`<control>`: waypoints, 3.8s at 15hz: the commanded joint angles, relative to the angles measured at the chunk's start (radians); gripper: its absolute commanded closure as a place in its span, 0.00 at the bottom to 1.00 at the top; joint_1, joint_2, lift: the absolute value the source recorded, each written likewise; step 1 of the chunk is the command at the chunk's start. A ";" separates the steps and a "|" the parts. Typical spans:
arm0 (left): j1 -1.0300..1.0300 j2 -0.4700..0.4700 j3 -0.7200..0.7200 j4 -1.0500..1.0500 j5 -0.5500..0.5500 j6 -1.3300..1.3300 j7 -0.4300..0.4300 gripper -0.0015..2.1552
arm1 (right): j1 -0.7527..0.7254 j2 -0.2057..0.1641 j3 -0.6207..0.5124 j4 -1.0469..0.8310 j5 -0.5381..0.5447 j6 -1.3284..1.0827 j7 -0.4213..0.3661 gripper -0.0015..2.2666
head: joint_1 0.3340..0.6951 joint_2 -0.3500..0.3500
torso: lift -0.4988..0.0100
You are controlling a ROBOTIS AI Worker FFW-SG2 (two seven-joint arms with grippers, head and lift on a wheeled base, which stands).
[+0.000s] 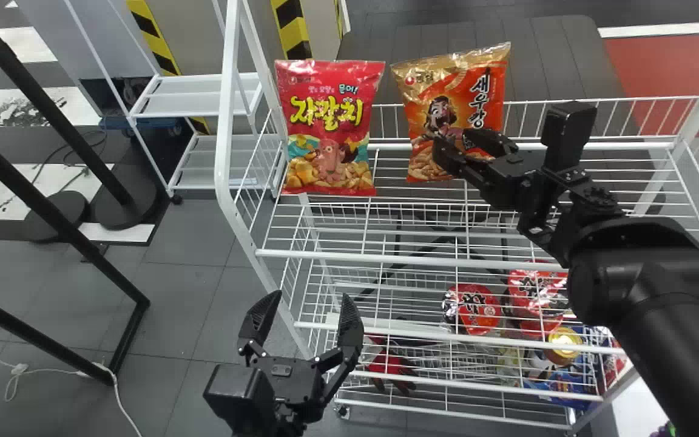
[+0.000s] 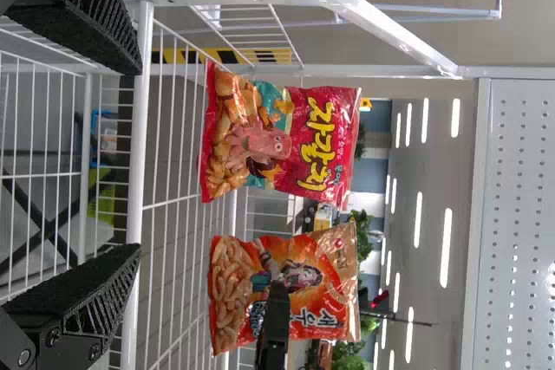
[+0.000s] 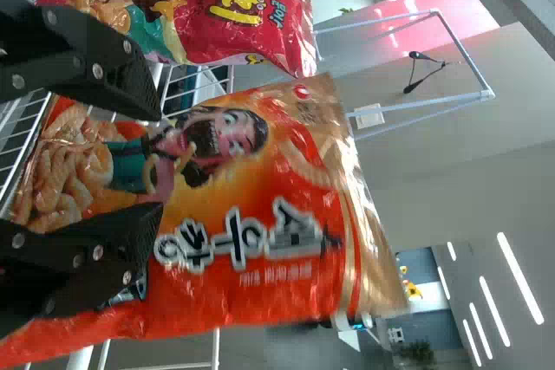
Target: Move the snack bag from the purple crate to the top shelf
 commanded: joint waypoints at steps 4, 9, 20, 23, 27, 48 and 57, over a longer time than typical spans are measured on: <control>-0.010 -0.006 0.001 0.011 0.002 0.002 -0.003 0.04 | 0.001 0.001 0.001 0.004 -0.010 -0.013 0.000 0.03 | 1.00 0.74 | 0.98; -0.010 -0.006 0.001 0.010 0.002 -0.001 -0.003 0.04 | 0.081 0.001 -0.005 -0.100 -0.005 -0.059 0.005 0.03 | 1.00 0.74 | 0.98; 0.049 0.008 0.026 -0.065 0.002 -0.050 -0.006 0.04 | 0.426 -0.009 -0.085 -0.677 -0.091 0.005 -0.010 0.04 | 1.00 0.78 | 0.98; 0.077 0.009 0.033 -0.124 0.008 -0.038 -0.008 0.04 | 0.611 -0.100 -0.202 -0.878 -0.116 0.018 -0.015 0.04 | 1.00 0.73 | 0.98; 0.083 0.009 0.024 -0.220 0.029 0.094 -0.008 0.05 | 0.874 -0.133 -0.383 -0.997 -0.084 -0.105 0.032 0.04 | 1.00 0.55 | 0.98; -0.762 -0.239 -0.459 0.577 -0.001 0.112 0.388 0.07 | 1.210 -0.100 -0.585 -0.671 -0.041 -0.605 0.184 0.04 | 1.00 0.00 | 0.98; -0.908 -0.239 -0.499 0.771 0.192 0.008 0.434 0.08 | 1.213 -0.094 -0.594 -0.646 -0.048 -0.663 0.187 0.04 | 1.00 0.00 | 0.98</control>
